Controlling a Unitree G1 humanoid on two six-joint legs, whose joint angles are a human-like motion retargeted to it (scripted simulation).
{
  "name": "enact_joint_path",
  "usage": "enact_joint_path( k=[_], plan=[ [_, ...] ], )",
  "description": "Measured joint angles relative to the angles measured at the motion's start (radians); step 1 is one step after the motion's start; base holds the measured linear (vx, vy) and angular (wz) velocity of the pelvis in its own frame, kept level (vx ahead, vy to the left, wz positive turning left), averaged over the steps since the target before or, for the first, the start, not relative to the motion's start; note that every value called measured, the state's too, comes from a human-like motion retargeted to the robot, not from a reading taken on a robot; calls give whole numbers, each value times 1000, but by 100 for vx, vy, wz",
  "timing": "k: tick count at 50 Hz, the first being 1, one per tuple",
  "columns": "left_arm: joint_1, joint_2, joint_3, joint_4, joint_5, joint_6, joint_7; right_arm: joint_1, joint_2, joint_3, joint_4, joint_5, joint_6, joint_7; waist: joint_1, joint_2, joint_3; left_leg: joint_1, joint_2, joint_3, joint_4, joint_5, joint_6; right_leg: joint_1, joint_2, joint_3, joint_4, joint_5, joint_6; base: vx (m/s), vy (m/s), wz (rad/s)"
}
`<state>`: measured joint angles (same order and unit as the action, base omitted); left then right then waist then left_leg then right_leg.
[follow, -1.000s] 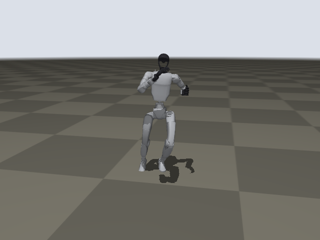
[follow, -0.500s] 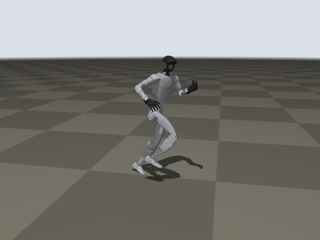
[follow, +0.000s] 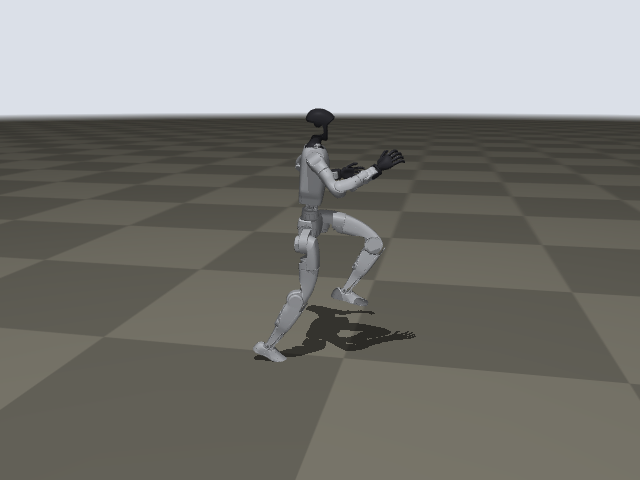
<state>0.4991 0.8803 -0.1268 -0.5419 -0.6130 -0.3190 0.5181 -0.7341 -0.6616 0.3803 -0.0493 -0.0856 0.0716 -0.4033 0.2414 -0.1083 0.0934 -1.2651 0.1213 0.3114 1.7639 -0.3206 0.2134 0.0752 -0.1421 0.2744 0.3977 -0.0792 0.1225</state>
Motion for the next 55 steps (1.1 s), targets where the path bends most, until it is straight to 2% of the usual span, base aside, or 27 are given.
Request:
enact_joint_path(
  k=[2, 3, 6, 7, 9, 12, 13, 15, 17, 18, 20, 22, 25, 28, 30, 32, 35, 37, 38, 40, 43, 45, 48, 50, 51, 53, 55],
  plan=[
    [96, 1, 27, 40, 10, 7, -27, -89, -44, 69, -137, -27, 7, 34, 57, -29, -53, 87, -45, 14, -251, 126, -67, 37, -19, 24, -121, 273, 83, 114, 11, 32],
    [150, -24, 58, 60, 20, 15, -24, -127, -56, 91, -208, -37, -5, 54, 77, -20, -74, 138, -72, -11, -364, 181, -109, 39, 9, 57, -132, 351, 112, 116, 11, 5],
    [273, -144, 163, 79, 42, 43, 55, -144, 1, 94, -408, 18, -70, 76, 85, 68, -87, 378, -99, -130, -657, 324, -220, 19, 154, 38, 57, 321, 126, 118, 13, -1],
    [294, -178, 179, 73, 58, 49, 91, -103, 42, 88, -462, 48, -95, 74, 84, 96, -81, 484, -98, -165, -759, 371, -246, 1, 178, -26, 163, 299, 112, 118, 16, 10],
    [292, -225, 149, 50, 95, 75, 135, 56, 133, 98, -535, 62, -109, 105, 80, 129, -71, 725, -113, -215, -1030, 501, -259, -70, 149, -185, 423, 265, 11, 114, 17, 17],
    [225, -273, 74, 31, 139, 123, 60, 312, 216, 105, -558, 39, -146, 183, 98, 166, -90, 1002, -77, -281, -1381, 696, -328, -294, 159, -276, 921, 141, -129, 105, 12, -9],
    [198, -316, 56, 28, 139, 145, 14, 371, 226, 101, -543, 5, -158, 217, 83, 180, -96, 1055, -69, -320, -1431, 662, -336, -395, 221, -257, 1093, 90, -139, 94, 5, 31],
    [119, -441, 36, 28, 108, 192, -63, 435, 215, 79, -479, -87, -164, 245, 7, 204, -57, 1146, -64, -358, -1411, 340, -282, -594, 382, -240, 1424, 9, -75, 84, -8, 91],
    [-67, -572, 28, 52, 85, 226, -59, 452, 182, 52, -336, -155, -125, 225, -93, 224, 80, 1210, -55, -349, -1257, -24, -178, -784, 457, -318, 1695, -18, -45, 72, -22, 141],
    [-203, -614, 24, 75, 98, 239, -35, 469, 171, 27, -260, -145, -101, 219, -143, 230, 164, 1216, -56, -358, -1141, -141, -122, -877, 460, -355, 1794, -63, -59, 65, -15, 162],
    [-518, -651, 6, 135, 167, 260, 0, 537, 160, -66, -181, -23, -94, 214, -238, 245, 287, 1168, -47, -399, -915, -239, -137, -1072, 454, -392, 1872, -161, -73, 69, -1, 161],
    [-756, -654, 4, 181, 233, 258, 12, 658, 123, -168, -245, 120, -131, 231, -325, 262, 281, 1176, -27, -411, -912, -210, -217, -1219, 442, -369, 1788, -216, -53, 93, 11, 77],
    [-910, -637, 49, 214, 280, 242, 20, 866, -42, -290, -467, 294, -156, 351, -458, 311, 142, 1304, -13, -403, -1171, -38, -206, -1301, 411, -356, 1503, -186, -14, 119, 10, -25],
    [-968, -615, 12, 221, 315, 236, 15, 1109, -185, -421, -593, 385, -147, 425, -539, 401, -28, 1326, 22, -403, -1376, 382, -294, -1211, 374, -395, 1035, 17, 11, 127, -3, -18],
    [-1034, -568, -29, 216, 306, 231, 0, 1266, -220, -506, -591, 392, -130, 448, -565, 400, -105, 1314, -1, -391, -1406, 569, -331, -1068, 364, -344, 692, 148, 59, 126, -7, 40],
    [-1044, -502, -72, 156, 287, 235, -12, 1467, -193, -567, -615, 362, -94, 472, -586, 321, -140, 1326, -63, -333, -1308, 551, -289, -839, 310, -243, 369, 217, 101, 127, -9, 78],
    [-1100, -460, -114, 131, 226, 235, 7, 1635, -162, -612, -611, 330, -41, 503, -588, 185, -110, 1339, -150, -215, -1002, 401, -175, -470, 157, -161, -19, 326, 108, 126, -13, 39],
    [-1182, -498, -108, 200, 185, 218, 4, 1544, -203, -561, -478, 342, -30, 520, -567, 175, -61, 1230, -126, -145, -643, 264, -81, -312, 107, -173, -143, 410, 101, 115, -12, -24],
    [-1176, -512, -98, 199, 165, 216, -6, 1519, -204, -529, -434, 338, -30, 528, -555, 172, -48, 1161, -107, -121, -466, 201, -41, -243, 104, -164, -180, 397, 94, 108, -11, -56],
    [-1121, -530, -66, 156, 108, 214, -13, 1458, -169, -469, -339, 319, -26, 511, -509, 188, 1, 1011, -75, -124, -114, 67, -4, -125, 148, -157, -165, 110, -6, 101, -9, -111],
    [-940, -555, 20, 2, 51, 195, -6, 1169, -57, -359, -173, 325, -51, 362, -369, 228, 159, 746, -93, -160, 325, -127, -46, -144, 261, -97, 187, -287, -151, 82, -1, -238],
    [-740, -579, 95, -87, 22, 171, 13, 821, 2, -257, -100, 293, -56, 274, -285, 235, 257, 523, -97, -150, 487, -198, -69, -236, 312, -24, 476, -403, -156, 68, 10, -283],
    [-342, -564, 192, -166, -69, 164, 18, 286, 176, -93, -122, 191, -41, 242, -193, 221, 286, 247, -40, -177, 482, -178, -69, -170, 327, 71, 469, -428, -159, 85, 12, -187],
    [-118, -468, 195, -177, -117, 153, -2, 23, 297, -32, -197, 168, -36, 219, -77, 174, 225, 152, 25, -158, 369, -149, -24, -89, 285, 134, 353, -374, -150, 107, 8, -98],
    [-32, -403, 178, -165, -127, 150, -19, -82, 334, -4, -242, 158, -27, 210, -19, 141, 180, 140, 47, -127, 271, -122, -6, -58, 247, 152, 272, -288, -122, 113, 10, -42],
    [115, -284, 140, -116, -141, 152, -66, -256, 379, 60, -331, 138, -9, 196, 77, 68, 88, 153, 58, -52, 37, -43, 11, 1, 160, 172, 86, -55, -40, 117, 15, 9],
    [225, -190, 114, -42, -147, 167, -127, -361, 388, 141, -408, 117, 2, 191, 142, -3, -4, 215, 18, 10, -235, 72, -16, 39, 83, 160, -81, 224, 58, 119, 16, 22]
  ],
)
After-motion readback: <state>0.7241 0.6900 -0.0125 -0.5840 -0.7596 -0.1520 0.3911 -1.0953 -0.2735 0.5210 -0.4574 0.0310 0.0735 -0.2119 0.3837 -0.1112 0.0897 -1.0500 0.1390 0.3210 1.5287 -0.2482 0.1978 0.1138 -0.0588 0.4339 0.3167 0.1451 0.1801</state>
